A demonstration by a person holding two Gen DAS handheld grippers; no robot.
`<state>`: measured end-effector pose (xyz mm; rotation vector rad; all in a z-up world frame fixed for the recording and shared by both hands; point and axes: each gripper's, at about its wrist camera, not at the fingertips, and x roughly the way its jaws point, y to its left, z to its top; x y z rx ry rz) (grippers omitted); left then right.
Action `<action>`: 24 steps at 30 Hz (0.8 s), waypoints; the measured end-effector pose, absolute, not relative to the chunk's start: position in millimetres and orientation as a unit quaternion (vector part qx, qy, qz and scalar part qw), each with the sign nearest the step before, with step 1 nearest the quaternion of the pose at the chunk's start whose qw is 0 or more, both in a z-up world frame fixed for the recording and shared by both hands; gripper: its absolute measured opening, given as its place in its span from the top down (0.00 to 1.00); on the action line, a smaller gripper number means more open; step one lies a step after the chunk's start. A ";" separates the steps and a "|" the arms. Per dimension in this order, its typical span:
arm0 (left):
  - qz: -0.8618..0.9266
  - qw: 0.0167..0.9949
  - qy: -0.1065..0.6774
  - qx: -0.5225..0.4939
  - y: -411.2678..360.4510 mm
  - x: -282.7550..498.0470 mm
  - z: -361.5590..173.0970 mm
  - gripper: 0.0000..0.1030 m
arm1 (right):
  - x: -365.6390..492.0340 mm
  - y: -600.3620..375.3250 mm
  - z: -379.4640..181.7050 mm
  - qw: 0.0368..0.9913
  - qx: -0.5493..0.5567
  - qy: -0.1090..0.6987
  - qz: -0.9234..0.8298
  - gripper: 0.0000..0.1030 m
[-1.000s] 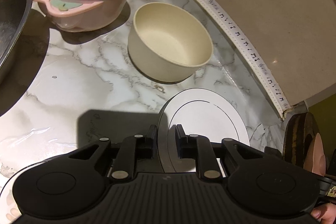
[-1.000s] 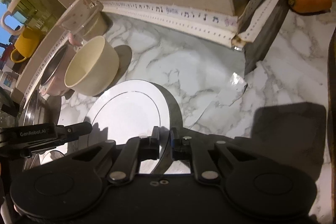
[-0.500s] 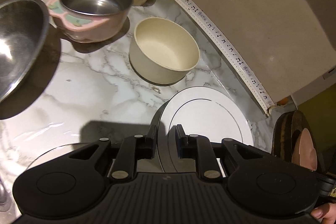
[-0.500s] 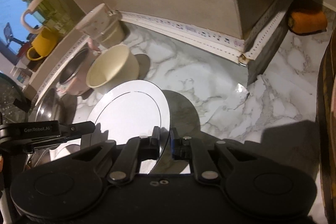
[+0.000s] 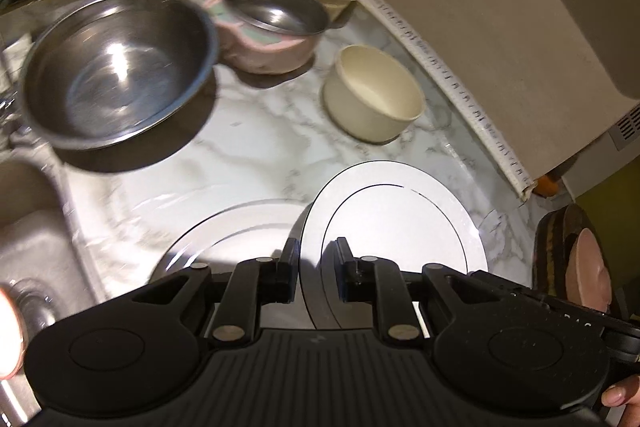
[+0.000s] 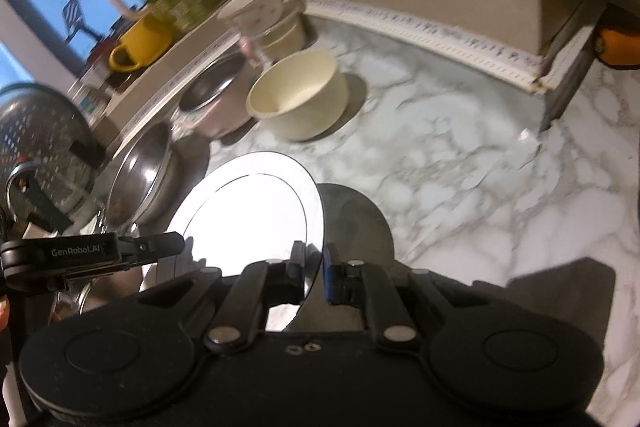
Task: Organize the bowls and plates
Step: 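Lift the small white plate with both grippers and carry it over the large plate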
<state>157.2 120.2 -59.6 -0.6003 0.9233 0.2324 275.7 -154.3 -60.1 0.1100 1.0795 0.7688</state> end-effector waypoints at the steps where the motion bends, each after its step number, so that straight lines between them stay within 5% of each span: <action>1: 0.114 0.844 0.439 -0.285 122.0 151.5 -62.2 0.83 | 271.6 -152.4 -60.7 0.786 0.049 0.501 0.360 0.91; 24: 0.128 0.826 0.469 -0.284 136.1 93.3 -98.8 0.83 | 225.1 -125.3 -89.1 0.756 0.005 0.538 0.372 0.91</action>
